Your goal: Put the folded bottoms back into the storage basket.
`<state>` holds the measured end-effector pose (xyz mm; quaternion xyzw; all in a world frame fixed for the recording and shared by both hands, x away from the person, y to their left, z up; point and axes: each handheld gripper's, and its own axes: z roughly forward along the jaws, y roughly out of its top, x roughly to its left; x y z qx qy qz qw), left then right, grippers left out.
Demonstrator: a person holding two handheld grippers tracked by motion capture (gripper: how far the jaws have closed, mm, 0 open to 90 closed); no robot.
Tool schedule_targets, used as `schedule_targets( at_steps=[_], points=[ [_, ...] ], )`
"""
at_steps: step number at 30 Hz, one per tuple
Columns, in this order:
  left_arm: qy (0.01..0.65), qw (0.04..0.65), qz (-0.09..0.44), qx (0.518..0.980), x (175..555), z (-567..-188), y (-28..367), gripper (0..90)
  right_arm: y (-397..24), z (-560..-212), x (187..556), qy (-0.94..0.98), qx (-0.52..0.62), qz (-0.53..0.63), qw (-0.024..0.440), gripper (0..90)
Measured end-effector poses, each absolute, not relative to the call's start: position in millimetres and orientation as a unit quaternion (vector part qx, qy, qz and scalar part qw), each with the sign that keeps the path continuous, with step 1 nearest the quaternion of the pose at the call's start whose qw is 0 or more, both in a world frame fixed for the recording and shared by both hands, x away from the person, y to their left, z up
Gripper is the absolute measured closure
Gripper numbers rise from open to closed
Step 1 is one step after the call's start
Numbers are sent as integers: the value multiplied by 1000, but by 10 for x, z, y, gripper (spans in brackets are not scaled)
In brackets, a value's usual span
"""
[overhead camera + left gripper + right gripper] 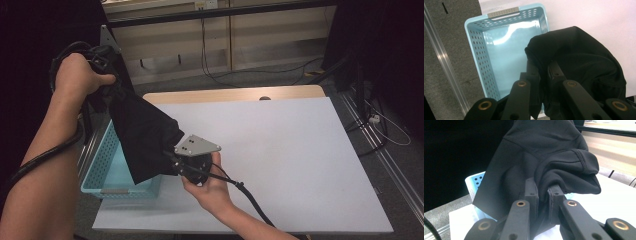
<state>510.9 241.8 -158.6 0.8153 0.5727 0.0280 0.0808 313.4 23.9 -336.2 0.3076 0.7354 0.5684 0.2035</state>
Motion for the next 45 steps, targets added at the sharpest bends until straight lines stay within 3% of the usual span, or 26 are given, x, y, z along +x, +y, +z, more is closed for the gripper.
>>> schedule_targets(
  at_steps=[45],
  points=[
    [598,92,51,795,5116,-1710,3056,829,874,-3482,3261,749,273,581,167,812]
  ],
)
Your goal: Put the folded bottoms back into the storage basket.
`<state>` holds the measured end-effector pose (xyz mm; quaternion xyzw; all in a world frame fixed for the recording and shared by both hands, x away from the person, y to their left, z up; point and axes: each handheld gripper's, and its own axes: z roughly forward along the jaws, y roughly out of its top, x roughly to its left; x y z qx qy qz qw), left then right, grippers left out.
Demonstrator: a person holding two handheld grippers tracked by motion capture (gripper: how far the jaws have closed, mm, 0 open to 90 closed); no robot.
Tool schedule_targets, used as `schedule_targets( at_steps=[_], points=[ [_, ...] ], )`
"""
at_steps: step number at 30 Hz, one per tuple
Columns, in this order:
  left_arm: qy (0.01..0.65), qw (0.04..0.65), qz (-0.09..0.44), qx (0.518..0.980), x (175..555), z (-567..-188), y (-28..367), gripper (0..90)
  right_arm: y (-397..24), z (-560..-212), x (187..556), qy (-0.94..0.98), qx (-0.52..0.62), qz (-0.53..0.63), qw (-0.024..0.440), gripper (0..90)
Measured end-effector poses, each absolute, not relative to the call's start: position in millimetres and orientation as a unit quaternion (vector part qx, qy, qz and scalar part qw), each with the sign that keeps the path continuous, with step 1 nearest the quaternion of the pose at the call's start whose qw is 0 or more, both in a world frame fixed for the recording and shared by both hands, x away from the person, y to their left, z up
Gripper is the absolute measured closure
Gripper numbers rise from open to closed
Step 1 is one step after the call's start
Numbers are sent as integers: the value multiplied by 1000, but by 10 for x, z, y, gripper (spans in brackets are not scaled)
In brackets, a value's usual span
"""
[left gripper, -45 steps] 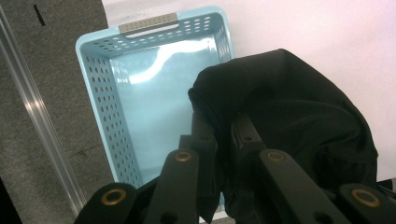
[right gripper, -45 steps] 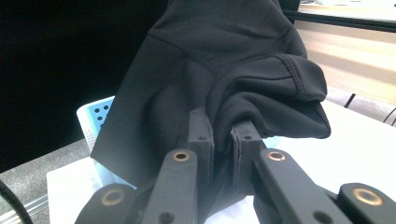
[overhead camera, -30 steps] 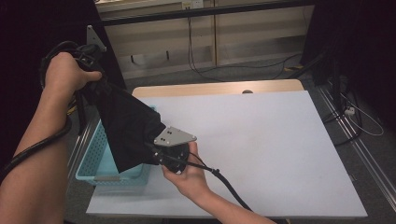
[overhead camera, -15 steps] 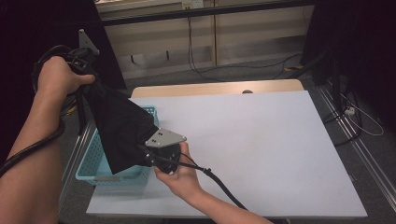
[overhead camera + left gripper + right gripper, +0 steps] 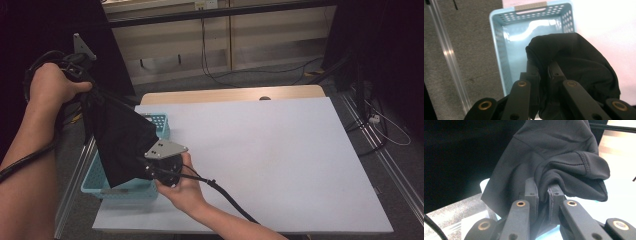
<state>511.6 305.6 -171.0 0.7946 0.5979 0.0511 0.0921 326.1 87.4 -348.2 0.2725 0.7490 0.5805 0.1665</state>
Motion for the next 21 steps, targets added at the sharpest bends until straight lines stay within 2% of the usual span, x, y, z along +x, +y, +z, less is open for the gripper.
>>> schedule_targets(
  at_steps=[1,2,3,4,5,6,7,8,11,16,21],
  points=[
    [594,95,60,796,5127,-1733,3088,829,909,-3489,3271,749,271,581,168,802],
    [586,100,68,801,5139,-1781,3123,826,962,-3506,3292,754,261,580,162,732],
    [578,105,76,805,5147,-1857,3154,802,1017,-3530,3313,764,267,569,148,588],
    [572,110,97,807,5151,-1951,3178,655,1041,-3550,3310,764,283,559,155,523],
    [563,111,127,809,5162,-2031,3195,366,1036,-3555,3295,764,285,556,158,508],
    [546,109,152,817,5167,-2081,3208,202,1010,-3554,3281,759,282,563,165,462],
    [538,104,158,822,5156,-2122,3206,211,969,-3546,3272,755,281,568,171,442],
    [534,97,154,826,5151,-2158,3208,258,926,-3539,3276,757,278,565,174,422],
    [540,112,136,823,5137,-2279,3205,208,783,-3538,3306,766,281,552,171,369],
    [538,132,133,822,5095,-2401,3178,188,551,-3553,3326,772,276,545,178,309],
    [533,142,129,824,5049,-2488,3129,180,347,-3585,3362,772,287,543,162,265]
  ],
)
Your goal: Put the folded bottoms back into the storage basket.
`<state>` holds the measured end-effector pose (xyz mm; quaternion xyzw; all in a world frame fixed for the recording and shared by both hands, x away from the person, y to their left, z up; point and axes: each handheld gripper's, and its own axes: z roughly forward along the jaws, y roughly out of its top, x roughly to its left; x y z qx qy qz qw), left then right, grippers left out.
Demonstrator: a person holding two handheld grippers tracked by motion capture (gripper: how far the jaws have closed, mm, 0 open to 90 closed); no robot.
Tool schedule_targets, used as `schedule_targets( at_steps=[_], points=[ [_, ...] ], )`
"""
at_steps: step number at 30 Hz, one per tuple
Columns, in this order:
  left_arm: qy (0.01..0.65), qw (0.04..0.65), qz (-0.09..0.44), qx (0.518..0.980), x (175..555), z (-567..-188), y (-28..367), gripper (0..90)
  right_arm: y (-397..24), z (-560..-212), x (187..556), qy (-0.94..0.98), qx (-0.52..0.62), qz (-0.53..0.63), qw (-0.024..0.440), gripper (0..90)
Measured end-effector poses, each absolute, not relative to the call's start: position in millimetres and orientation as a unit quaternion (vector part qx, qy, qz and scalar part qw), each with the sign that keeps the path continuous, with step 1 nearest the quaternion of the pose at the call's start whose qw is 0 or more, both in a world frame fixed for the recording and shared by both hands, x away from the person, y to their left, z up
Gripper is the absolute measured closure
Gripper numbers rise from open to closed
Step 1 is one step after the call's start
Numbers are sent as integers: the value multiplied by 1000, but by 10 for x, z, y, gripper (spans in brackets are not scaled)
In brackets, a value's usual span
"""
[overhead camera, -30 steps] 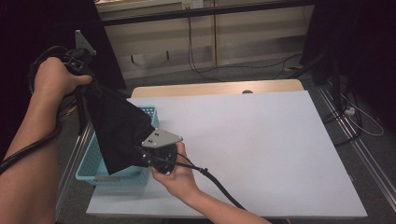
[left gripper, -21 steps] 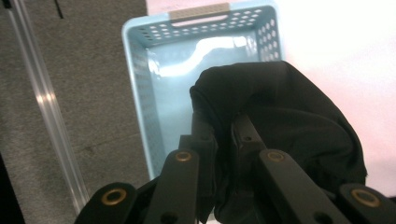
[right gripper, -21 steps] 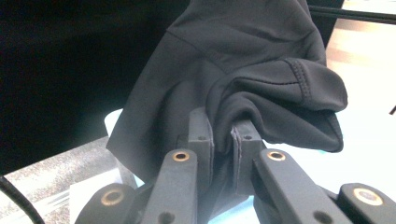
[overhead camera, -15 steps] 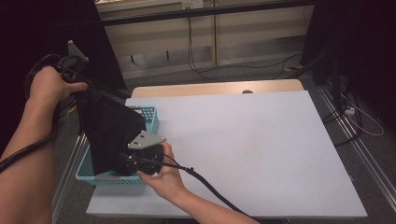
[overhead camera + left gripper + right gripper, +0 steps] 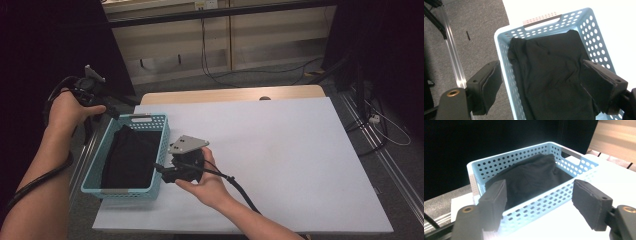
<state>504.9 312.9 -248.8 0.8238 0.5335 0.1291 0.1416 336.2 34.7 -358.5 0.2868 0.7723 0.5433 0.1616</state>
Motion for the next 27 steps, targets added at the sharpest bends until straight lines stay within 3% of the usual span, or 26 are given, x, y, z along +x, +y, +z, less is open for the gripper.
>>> schedule_targets(
  at_steps=[17,23,27],
  points=[
    [507,179,124,834,4965,-2849,2966,180,-264,-3840,3470,793,308,505,150,213],
    [512,191,117,829,4964,-3058,2935,201,-511,-3982,3491,814,308,463,169,200],
    [509,201,123,828,4961,-3232,2923,243,-654,-4079,3487,817,319,456,151,199]
  ],
)
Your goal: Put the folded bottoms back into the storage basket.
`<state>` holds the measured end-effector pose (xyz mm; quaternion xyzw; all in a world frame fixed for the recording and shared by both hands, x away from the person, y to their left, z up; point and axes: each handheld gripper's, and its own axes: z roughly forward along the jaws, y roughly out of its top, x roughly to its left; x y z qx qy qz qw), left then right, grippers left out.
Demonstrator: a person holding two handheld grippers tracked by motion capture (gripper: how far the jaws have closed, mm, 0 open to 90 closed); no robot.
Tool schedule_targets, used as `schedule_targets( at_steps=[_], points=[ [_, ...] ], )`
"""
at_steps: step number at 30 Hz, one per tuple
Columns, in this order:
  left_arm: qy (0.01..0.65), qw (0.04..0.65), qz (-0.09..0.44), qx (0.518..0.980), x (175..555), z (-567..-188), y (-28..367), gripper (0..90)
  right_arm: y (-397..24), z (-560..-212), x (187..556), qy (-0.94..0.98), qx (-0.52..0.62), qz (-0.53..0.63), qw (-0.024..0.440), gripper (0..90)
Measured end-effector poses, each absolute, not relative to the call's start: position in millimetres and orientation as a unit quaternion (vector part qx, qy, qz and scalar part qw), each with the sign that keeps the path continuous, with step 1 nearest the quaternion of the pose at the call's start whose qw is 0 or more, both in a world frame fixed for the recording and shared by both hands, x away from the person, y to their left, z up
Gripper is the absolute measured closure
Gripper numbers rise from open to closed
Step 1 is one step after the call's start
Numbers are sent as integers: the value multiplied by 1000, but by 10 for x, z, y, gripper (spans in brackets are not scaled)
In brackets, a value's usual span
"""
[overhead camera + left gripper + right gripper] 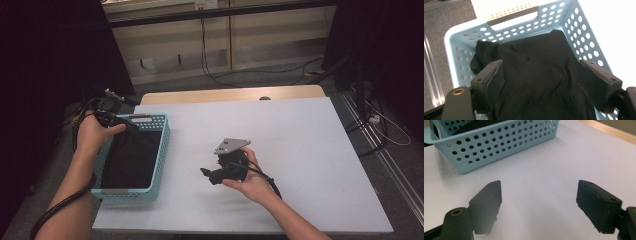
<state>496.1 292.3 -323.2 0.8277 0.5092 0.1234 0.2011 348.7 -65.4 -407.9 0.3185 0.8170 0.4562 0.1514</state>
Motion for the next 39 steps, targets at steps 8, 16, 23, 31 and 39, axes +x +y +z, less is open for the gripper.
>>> schedule_targets(
  at_steps=[8,16,23,31,39],
  points=[
    [518,184,130,825,4969,-3600,2921,661,-876,-4162,3447,811,340,451,152,199],
    [538,165,128,816,4996,-4040,3002,846,-975,-4221,3385,806,345,454,157,202],
    [575,136,111,799,4918,-4178,3202,900,-1007,-4230,3349,804,345,460,154,202],
    [570,169,120,795,4928,-4042,3177,900,-1062,-4247,3355,800,354,456,160,201],
    [549,190,107,807,5024,-4107,2893,900,-1046,-4256,3352,801,354,457,157,201]
  ],
)
